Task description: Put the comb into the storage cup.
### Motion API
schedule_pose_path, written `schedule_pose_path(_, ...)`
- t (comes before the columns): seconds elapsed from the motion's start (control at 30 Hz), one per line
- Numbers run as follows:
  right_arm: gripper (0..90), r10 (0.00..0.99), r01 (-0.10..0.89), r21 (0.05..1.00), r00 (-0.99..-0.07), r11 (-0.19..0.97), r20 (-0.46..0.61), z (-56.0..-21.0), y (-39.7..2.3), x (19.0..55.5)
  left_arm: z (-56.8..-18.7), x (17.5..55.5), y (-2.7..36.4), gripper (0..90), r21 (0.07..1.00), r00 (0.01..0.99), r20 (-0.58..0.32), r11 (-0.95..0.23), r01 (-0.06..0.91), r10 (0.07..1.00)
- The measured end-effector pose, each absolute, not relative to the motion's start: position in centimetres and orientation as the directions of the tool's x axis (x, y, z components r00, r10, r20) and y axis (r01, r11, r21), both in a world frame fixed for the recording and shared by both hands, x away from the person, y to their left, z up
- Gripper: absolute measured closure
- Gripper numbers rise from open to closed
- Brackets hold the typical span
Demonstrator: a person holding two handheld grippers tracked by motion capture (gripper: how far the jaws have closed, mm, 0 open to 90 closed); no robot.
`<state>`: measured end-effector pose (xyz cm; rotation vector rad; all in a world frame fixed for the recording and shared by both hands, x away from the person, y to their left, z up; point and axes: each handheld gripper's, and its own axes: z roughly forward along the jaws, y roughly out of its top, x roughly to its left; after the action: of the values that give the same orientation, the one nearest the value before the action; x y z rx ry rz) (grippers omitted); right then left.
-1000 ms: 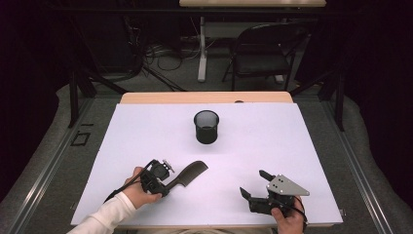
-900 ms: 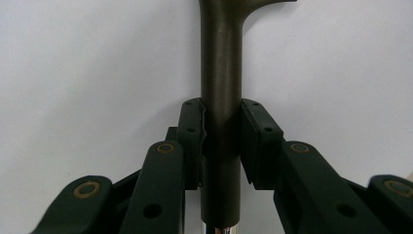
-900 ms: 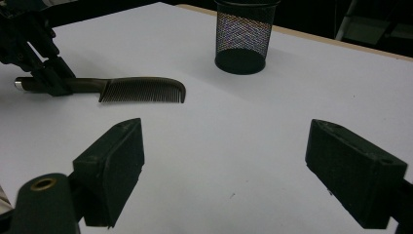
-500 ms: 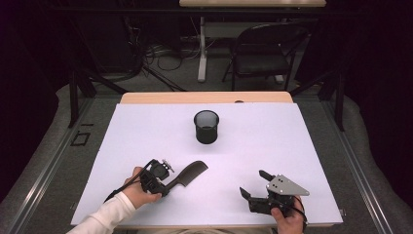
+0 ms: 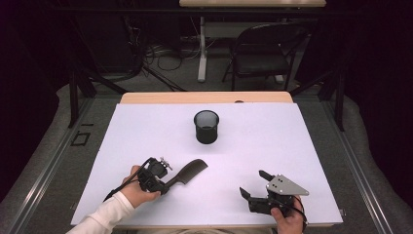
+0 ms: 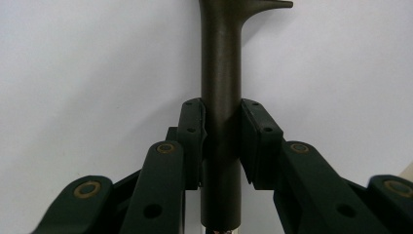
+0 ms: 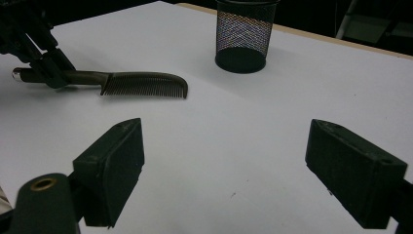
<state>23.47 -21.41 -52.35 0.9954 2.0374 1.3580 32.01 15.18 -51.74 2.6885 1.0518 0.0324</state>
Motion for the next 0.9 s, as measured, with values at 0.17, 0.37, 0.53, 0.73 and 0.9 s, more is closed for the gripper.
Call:
schedule_pose_path(0.17, 14.0, 0.791, 0.3, 0.924, -0.611, 0.237, -0.004, -52.4, -21.4, 23.5, -51.5, 32.0, 15.2, 72.7, 0.269, 0.734, -0.077, -0.695, 0.667, 0.675)
schedule_pose_path(0.37, 14.0, 0.792, 0.301, 0.924, -0.611, 0.237, -0.004, -52.4, -21.4, 23.5, -51.0, 32.1, 15.4, 72.7, 0.305, 0.731, -0.083, -0.681, 0.666, 0.678)
schedule_pose_path(0.53, 14.0, 0.791, 0.3, 0.924, -0.612, 0.239, -0.005, -52.4, -21.4, 23.5, -50.6, 32.0, 15.6, 72.7, 0.338, 0.726, -0.09, -0.665, 0.666, 0.682)
schedule_pose_path(0.73, 14.0, 0.79, 0.299, 0.924, -0.613, 0.24, -0.008, -52.4, -21.4, 23.5, -50.0, 32.0, 15.8, 72.7, 0.379, 0.721, -0.1, -0.644, 0.665, 0.685)
schedule_pose_path(0.9, 14.0, 0.79, 0.3, 0.923, -0.613, 0.241, -0.007, -52.4, -21.4, 23.5, -49.5, 32.0, 16.1, 72.7, 0.418, 0.719, -0.108, -0.625, 0.66, 0.687)
